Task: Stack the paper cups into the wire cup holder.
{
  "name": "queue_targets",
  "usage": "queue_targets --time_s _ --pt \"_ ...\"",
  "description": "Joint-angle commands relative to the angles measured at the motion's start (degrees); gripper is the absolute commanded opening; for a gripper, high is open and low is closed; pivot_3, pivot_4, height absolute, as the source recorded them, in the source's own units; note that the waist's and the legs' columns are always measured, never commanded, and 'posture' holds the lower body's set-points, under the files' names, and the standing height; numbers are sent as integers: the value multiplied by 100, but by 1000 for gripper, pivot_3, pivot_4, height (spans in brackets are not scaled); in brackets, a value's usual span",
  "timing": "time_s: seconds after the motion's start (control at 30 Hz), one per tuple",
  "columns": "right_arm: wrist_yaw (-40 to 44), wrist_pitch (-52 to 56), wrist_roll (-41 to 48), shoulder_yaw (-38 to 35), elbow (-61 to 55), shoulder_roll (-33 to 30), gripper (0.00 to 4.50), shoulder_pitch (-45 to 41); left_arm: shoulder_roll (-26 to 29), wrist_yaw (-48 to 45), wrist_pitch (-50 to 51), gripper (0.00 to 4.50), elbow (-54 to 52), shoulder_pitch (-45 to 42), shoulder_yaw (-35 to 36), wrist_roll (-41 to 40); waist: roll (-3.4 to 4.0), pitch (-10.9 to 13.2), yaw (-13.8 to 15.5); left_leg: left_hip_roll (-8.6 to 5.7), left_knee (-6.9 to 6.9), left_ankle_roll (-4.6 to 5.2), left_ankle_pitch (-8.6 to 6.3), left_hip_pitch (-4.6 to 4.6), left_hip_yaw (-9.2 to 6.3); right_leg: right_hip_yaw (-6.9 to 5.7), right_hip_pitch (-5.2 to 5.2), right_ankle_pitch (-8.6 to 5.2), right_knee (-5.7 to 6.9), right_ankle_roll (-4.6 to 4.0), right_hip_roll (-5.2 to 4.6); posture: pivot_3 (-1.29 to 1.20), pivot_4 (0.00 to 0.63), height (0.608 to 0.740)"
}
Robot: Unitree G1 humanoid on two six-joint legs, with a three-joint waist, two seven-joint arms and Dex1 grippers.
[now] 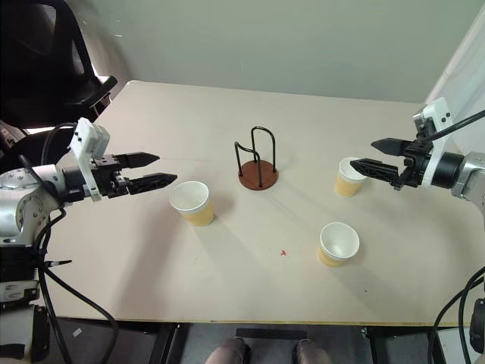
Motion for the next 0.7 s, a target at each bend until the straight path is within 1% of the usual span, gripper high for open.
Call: queue_targets --time_s 0.03,0.2,0.43,0.6,0.7 --pt "-33 25 136 -366 -258 -124 4500 50 12 -201 23 4466 -79 -272 -50 -90 0 0 -1 0 0 0 0 0 0 0 0 0 0 0 0 0 150 740" --pt "-53 24 108 -448 -331 -137 4500 161 -127 -302 -87 4466 34 -549 -219 -16 0 0 0 0 0 0 0 0 0 0 0 0 -2 0 -1 0 150 740" --pt "-139 -11 -28 -365 -393 -182 4500 91 -377 -433 -202 4466 184 -816 -405 27 0 0 -9 0 1 0 0 0 0 0 0 0 -1 0 -1 0 150 740" --pt "-246 67 -76 -360 -602 -258 4500 323 -547 -608 -330 4466 439 -1094 -638 138 0 0 7 0 0 1 0 -1 -3 -1 2 0 -4 0 -1 0 150 740" --pt "-347 71 -156 -215 -708 -237 4500 399 -637 -651 -386 4466 566 -1227 -705 212 0 0 -1 0 0 1 0 -2 -2 -1 1 0 -4 0 -1 0 150 740"
